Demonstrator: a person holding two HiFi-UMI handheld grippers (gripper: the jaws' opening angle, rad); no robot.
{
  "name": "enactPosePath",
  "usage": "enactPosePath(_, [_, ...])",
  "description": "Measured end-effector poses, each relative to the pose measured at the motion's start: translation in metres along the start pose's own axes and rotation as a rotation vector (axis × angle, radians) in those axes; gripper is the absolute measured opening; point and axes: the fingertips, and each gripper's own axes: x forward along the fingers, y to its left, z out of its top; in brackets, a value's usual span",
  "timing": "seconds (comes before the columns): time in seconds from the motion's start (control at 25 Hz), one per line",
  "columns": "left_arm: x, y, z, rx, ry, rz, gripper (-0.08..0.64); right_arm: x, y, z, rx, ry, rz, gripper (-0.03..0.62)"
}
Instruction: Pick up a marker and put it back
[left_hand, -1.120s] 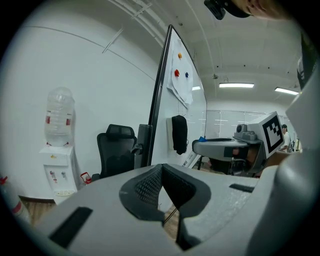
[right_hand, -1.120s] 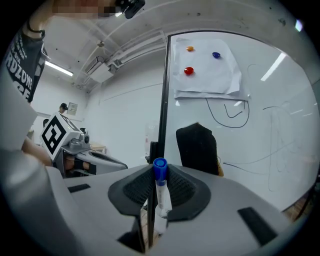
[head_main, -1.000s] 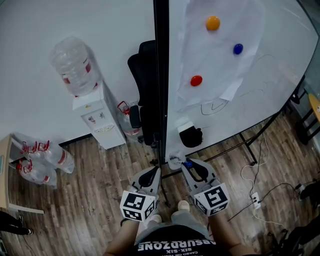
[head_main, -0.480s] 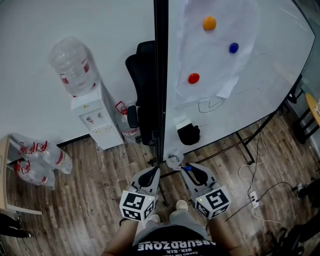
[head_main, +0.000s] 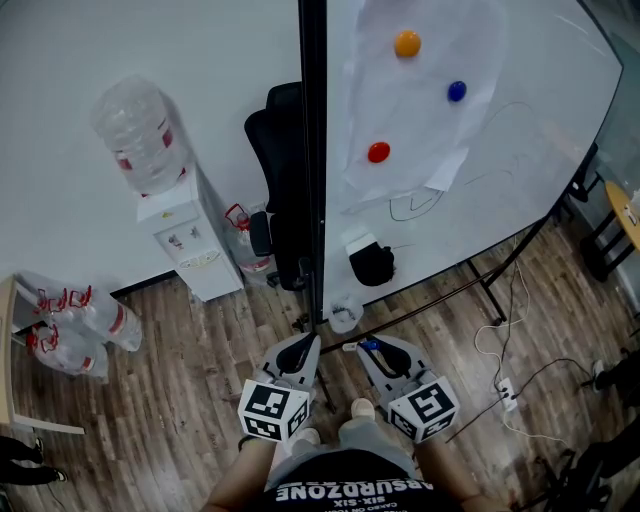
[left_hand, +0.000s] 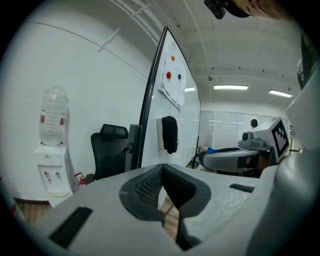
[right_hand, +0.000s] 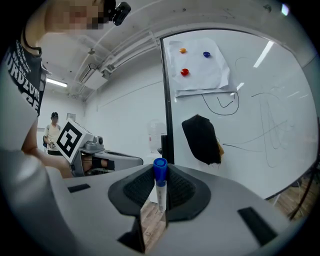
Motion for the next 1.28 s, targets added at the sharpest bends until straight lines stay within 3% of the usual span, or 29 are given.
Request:
enactPosePath(0.64, [-0.001, -0.001, -0.006, -0.006, 0.012, 0.002, 0.008, 0.001, 0.012, -0.011, 0.021, 0.023, 0.035, 0.071])
enactPosePath(1.28, [0.008, 0.007, -0.006, -0.011, 0.014, -0.003, 0.008, 0.003, -0.001, -0.002, 0.027, 0.007, 0.014, 0.071])
